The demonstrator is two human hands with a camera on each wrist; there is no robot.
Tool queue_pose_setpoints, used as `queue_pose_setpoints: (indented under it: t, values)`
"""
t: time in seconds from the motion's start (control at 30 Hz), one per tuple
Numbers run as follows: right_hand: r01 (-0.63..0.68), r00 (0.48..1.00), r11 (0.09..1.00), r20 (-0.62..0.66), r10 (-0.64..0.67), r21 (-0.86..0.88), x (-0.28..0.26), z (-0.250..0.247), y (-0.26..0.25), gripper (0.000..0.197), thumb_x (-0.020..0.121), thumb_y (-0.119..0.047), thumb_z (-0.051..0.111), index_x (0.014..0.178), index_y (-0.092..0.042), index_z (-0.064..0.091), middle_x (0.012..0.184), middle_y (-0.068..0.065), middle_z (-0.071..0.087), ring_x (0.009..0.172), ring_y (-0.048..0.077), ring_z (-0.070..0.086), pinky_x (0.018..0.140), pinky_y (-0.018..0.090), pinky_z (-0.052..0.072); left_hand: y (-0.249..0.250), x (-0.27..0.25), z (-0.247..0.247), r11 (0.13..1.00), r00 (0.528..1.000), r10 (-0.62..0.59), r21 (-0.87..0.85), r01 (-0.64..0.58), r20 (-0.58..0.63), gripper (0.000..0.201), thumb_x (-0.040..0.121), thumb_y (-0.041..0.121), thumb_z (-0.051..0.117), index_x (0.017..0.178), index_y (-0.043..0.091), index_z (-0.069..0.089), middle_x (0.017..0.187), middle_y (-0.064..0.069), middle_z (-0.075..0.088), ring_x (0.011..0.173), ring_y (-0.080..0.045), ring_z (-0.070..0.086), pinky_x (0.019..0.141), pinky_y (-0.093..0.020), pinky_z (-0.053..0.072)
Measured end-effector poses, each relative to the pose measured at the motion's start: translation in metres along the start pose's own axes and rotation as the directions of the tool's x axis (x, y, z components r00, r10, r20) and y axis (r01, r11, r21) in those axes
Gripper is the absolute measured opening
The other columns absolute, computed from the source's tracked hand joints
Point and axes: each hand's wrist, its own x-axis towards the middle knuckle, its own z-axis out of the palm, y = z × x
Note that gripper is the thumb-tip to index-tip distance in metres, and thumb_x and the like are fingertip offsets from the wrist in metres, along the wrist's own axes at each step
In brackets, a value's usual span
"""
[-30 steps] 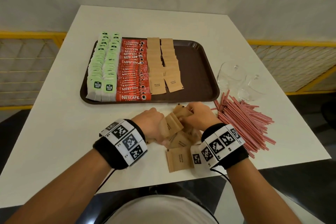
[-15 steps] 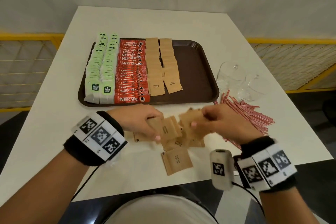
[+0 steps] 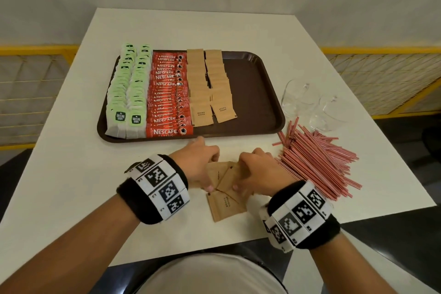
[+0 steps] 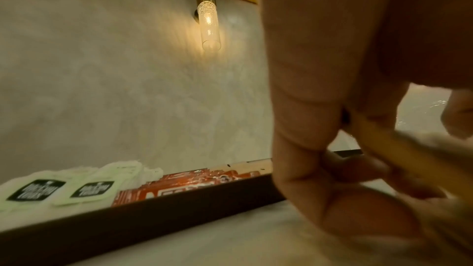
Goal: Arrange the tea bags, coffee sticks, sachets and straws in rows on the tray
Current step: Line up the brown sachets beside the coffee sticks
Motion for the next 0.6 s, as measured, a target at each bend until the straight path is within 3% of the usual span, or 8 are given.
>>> queue_pose_setpoints:
  t: [0.1, 0.2, 0.23, 0.3, 0.37, 0.47, 0.53, 0.6]
  values:
    - [0.007, 1.0, 0.999, 0.018, -0.007, 0.033, 0.006, -0.001, -0.003, 0.044, 0.079, -0.024, 0.071, 0.115, -0.02, 0.045, 0.111, 0.002, 0.044, 0.113, 0.022, 0.041, 0.096, 0.037, 0.041, -0.006, 0.0, -0.002, 1.0, 1.0, 0.002, -0.016, -0.003, -0.031, 0.045, 0.066, 0.034, 0.081, 0.091, 0.025, 0.045, 0.105, 0.002, 0.038, 0.095, -0.014, 0.039, 0.073, -0.027, 0.039]
    - [0.01, 0.999, 0.996, 0.033, -0.013, 0.092, 0.01, -0.001, -0.004, 0.05, 0.079, -0.021, 0.071, 0.121, -0.022, 0.043, 0.117, 0.002, 0.049, 0.113, 0.021, 0.046, 0.099, 0.043, 0.041, -0.011, -0.002, -0.004, 0.99, 0.999, 0.025, -0.141, -0.03, -0.037, 0.04, 0.069, 0.028, 0.08, 0.076, 0.027, 0.041, 0.089, 0.005, 0.051, 0.077, -0.011, 0.045, 0.058, -0.023, 0.034]
    - [0.027, 0.999, 0.993, 0.042, -0.032, 0.115, 0.01, -0.001, -0.004, 0.05, 0.08, -0.02, 0.07, 0.122, -0.02, 0.045, 0.117, 0.002, 0.05, 0.111, 0.02, 0.048, 0.096, 0.039, 0.044, -0.013, -0.002, -0.005, 0.98, 0.999, 0.03, -0.196, -0.037, -0.039, 0.039, 0.07, 0.026, 0.08, 0.076, 0.027, 0.042, 0.084, 0.006, 0.052, 0.073, -0.01, 0.046, 0.055, -0.022, 0.034]
    - [0.088, 0.994, 0.988, 0.058, -0.096, 0.123, 0.009, 0.0, -0.005, 0.033, 0.083, -0.018, 0.067, 0.112, -0.016, 0.051, 0.108, 0.001, 0.051, 0.1, 0.017, 0.05, 0.079, 0.025, 0.046, -0.016, -0.004, -0.006, 0.955, 0.997, 0.046, -0.289, -0.061, -0.059, 0.035, 0.07, 0.023, 0.08, 0.081, 0.025, 0.047, 0.08, 0.007, 0.056, 0.069, -0.01, 0.05, 0.054, -0.023, 0.034]
    - [0.129, 0.99, 0.978, 0.032, -0.136, 0.162, 0.009, 0.001, -0.003, 0.018, 0.085, -0.018, 0.065, 0.095, -0.015, 0.051, 0.095, 0.0, 0.052, 0.09, 0.016, 0.051, 0.069, 0.022, 0.044, -0.019, -0.007, -0.007, 0.917, 0.994, 0.053, -0.389, -0.085, -0.092, 0.032, 0.072, 0.022, 0.079, 0.089, 0.024, 0.053, 0.082, 0.007, 0.059, 0.069, -0.009, 0.054, 0.054, -0.02, 0.038]
    - [0.142, 0.99, 0.923, -0.028, -0.141, 0.358, 0.011, 0.001, 0.0, 0.014, 0.085, -0.015, 0.064, 0.092, -0.016, 0.053, 0.093, 0.004, 0.058, 0.088, 0.022, 0.058, 0.07, 0.031, 0.051, -0.025, -0.011, -0.013, 0.814, 0.984, 0.05, -0.564, -0.14, -0.171, 0.028, 0.074, 0.02, 0.078, 0.095, 0.024, 0.059, 0.083, 0.007, 0.062, 0.072, -0.008, 0.058, 0.057, -0.018, 0.043]
    - [0.146, 0.988, 0.852, -0.03, -0.152, 0.503, 0.013, 0.0, 0.0, 0.014, 0.085, -0.012, 0.064, 0.092, -0.019, 0.054, 0.098, 0.006, 0.064, 0.093, 0.025, 0.063, 0.08, 0.041, 0.055, -0.027, -0.012, -0.016, 0.709, 0.973, 0.03, -0.681, -0.181, -0.227, 0.025, 0.074, 0.016, 0.078, 0.094, 0.02, 0.064, 0.084, 0.004, 0.067, 0.078, -0.011, 0.063, 0.065, -0.019, 0.049]
    - [0.157, 0.984, 0.783, -0.031, -0.173, 0.602, 0.013, -0.001, -0.002, 0.019, 0.085, -0.008, 0.064, 0.099, -0.018, 0.056, 0.102, 0.005, 0.065, 0.1, 0.024, 0.063, 0.088, 0.042, 0.052, -0.029, -0.012, -0.017, 0.592, 0.969, -0.014, -0.783, -0.189, -0.245, 0.021, 0.074, 0.012, 0.076, 0.091, 0.019, 0.065, 0.085, 0.003, 0.07, 0.08, -0.011, 0.066, 0.071, -0.021, 0.053]
